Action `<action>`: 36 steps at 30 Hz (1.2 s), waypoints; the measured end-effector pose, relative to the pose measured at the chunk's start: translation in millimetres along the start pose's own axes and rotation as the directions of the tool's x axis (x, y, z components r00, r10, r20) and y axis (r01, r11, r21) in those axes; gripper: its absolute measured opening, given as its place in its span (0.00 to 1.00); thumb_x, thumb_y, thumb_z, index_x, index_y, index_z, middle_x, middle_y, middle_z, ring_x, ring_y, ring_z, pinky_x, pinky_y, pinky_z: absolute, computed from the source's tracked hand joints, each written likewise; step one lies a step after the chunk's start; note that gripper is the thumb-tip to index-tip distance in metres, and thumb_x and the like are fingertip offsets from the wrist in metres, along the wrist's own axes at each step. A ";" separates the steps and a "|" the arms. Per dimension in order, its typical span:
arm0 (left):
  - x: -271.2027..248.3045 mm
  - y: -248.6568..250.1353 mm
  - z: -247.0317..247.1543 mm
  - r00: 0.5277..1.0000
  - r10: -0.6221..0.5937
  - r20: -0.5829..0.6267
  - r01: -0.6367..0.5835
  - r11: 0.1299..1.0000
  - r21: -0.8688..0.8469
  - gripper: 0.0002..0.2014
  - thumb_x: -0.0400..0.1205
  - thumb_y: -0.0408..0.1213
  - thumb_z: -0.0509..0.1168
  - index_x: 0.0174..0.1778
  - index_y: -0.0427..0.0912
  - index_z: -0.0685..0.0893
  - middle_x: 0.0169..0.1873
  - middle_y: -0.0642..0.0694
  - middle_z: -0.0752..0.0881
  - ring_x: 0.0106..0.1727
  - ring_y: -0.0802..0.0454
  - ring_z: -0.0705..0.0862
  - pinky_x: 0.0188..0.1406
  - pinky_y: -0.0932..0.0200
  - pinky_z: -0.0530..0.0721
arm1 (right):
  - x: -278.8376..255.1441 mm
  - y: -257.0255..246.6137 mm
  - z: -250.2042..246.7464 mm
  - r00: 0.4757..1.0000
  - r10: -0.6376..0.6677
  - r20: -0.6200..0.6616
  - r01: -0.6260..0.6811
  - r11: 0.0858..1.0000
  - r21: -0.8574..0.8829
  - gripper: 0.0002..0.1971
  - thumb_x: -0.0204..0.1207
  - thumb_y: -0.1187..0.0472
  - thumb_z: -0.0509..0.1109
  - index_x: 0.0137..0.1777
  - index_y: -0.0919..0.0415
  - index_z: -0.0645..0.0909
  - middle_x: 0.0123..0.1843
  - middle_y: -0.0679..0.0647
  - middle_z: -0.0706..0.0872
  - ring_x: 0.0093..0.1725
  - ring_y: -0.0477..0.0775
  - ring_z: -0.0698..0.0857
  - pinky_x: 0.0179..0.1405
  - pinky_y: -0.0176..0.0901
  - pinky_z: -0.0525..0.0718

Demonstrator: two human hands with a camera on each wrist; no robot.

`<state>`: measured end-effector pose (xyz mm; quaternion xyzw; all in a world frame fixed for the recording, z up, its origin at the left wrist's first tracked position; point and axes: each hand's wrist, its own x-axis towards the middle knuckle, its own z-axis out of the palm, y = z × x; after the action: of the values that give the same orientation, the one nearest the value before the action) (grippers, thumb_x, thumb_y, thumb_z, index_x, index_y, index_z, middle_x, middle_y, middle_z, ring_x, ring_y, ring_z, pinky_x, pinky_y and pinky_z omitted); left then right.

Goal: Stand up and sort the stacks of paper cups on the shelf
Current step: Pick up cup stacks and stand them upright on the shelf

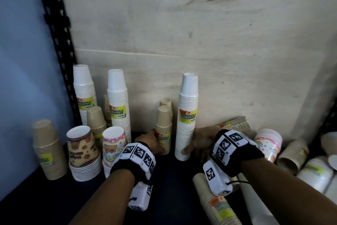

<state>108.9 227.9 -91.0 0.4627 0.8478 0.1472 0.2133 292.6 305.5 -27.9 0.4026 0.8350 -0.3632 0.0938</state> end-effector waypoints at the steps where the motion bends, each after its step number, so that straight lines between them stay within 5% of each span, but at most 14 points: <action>1: 0.2 0.1 -0.1 1.000 0.000 -0.001 0.000 1.000 -0.001 0.50 0.62 0.60 0.77 0.79 0.51 0.63 0.72 0.45 0.78 0.69 0.43 0.79 0.71 0.46 0.77 | 1.0 0.3 0.4 1.000 -0.004 0.003 0.004 1.000 -0.003 0.33 0.76 0.63 0.76 0.78 0.64 0.66 0.57 0.63 0.86 0.47 0.65 0.86 0.52 0.60 0.87; 4: -2.5 0.6 -0.7 1.000 -0.014 -0.001 0.014 1.000 0.025 0.47 0.68 0.59 0.76 0.80 0.50 0.62 0.73 0.44 0.77 0.70 0.42 0.78 0.71 0.48 0.76 | 3.9 -0.5 2.1 1.000 -0.018 -0.003 0.018 1.000 -0.010 0.35 0.75 0.60 0.78 0.79 0.62 0.67 0.68 0.66 0.82 0.57 0.67 0.84 0.60 0.63 0.83; 17: -11.3 6.7 -3.3 1.000 -0.018 -0.004 0.018 0.998 0.058 0.45 0.70 0.55 0.76 0.80 0.49 0.62 0.72 0.44 0.78 0.70 0.43 0.79 0.71 0.48 0.76 | 18.0 1.3 0.4 1.000 0.000 -0.020 -0.002 0.995 -0.100 0.40 0.72 0.49 0.79 0.80 0.58 0.66 0.73 0.62 0.79 0.71 0.68 0.78 0.71 0.63 0.75; 24: -30.9 20.1 -7.4 0.993 -0.109 0.048 0.105 0.991 0.086 0.53 0.71 0.50 0.78 0.82 0.37 0.51 0.76 0.39 0.71 0.74 0.41 0.74 0.72 0.48 0.75 | 5.4 3.5 1.1 0.994 0.064 0.088 -0.061 0.998 -0.035 0.30 0.69 0.56 0.82 0.71 0.59 0.78 0.62 0.63 0.86 0.58 0.66 0.86 0.56 0.63 0.87; 26: -41.6 22.1 -13.6 0.993 -0.109 0.050 0.106 0.992 0.070 0.52 0.74 0.49 0.76 0.81 0.32 0.48 0.77 0.38 0.70 0.75 0.42 0.73 0.72 0.52 0.74 | -7.6 5.6 2.4 0.994 0.024 0.108 -0.026 0.999 0.020 0.26 0.75 0.62 0.77 0.71 0.61 0.74 0.60 0.59 0.85 0.51 0.60 0.85 0.40 0.50 0.87; 28: -55.9 23.6 -21.1 0.993 -0.102 0.051 0.097 0.992 0.081 0.50 0.78 0.49 0.72 0.81 0.28 0.48 0.77 0.37 0.70 0.75 0.43 0.73 0.69 0.56 0.73 | -22.2 12.6 -2.3 0.996 -0.001 0.093 -0.003 0.999 0.047 0.11 0.78 0.62 0.74 0.58 0.58 0.78 0.48 0.52 0.84 0.40 0.52 0.82 0.30 0.39 0.83; 30: -68.4 23.9 -27.9 0.993 -0.106 0.045 0.103 0.992 0.078 0.43 0.79 0.49 0.71 0.79 0.28 0.58 0.73 0.37 0.75 0.71 0.45 0.77 0.61 0.58 0.76 | -37.1 21.5 -9.7 1.000 0.016 0.024 -0.016 1.000 0.022 0.05 0.79 0.57 0.73 0.44 0.54 0.79 0.41 0.48 0.84 0.38 0.48 0.83 0.38 0.38 0.87; 33: -80.5 28.8 -36.6 0.998 -0.046 0.037 0.045 0.999 0.015 0.19 0.77 0.48 0.72 0.55 0.37 0.83 0.50 0.41 0.88 0.50 0.46 0.87 0.52 0.55 0.85 | -51.5 31.8 -23.5 0.996 0.066 -0.066 -0.059 0.993 0.104 0.13 0.77 0.54 0.75 0.53 0.63 0.83 0.48 0.57 0.87 0.48 0.55 0.86 0.59 0.50 0.86; 34: -84.7 33.3 -38.1 0.999 -0.023 0.049 0.025 0.999 -0.025 0.13 0.78 0.47 0.72 0.47 0.40 0.84 0.41 0.43 0.87 0.43 0.47 0.86 0.49 0.54 0.86 | -59.3 32.5 -27.1 0.992 0.098 -0.081 -0.088 0.990 0.114 0.18 0.76 0.53 0.76 0.57 0.67 0.83 0.49 0.60 0.87 0.48 0.57 0.85 0.60 0.51 0.85; 36: -95.4 45.4 -36.9 0.995 -0.004 0.101 0.015 0.993 -0.114 0.13 0.80 0.46 0.70 0.48 0.38 0.83 0.35 0.43 0.85 0.33 0.49 0.84 0.42 0.54 0.88 | -69.8 37.1 -34.6 0.983 0.138 -0.119 -0.132 0.990 0.057 0.21 0.72 0.48 0.78 0.52 0.68 0.85 0.46 0.62 0.87 0.41 0.57 0.85 0.52 0.50 0.86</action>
<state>169.2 169.1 -17.3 0.4525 0.8283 0.1710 0.2825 370.8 302.2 8.7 0.4821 0.8008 -0.3508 0.0570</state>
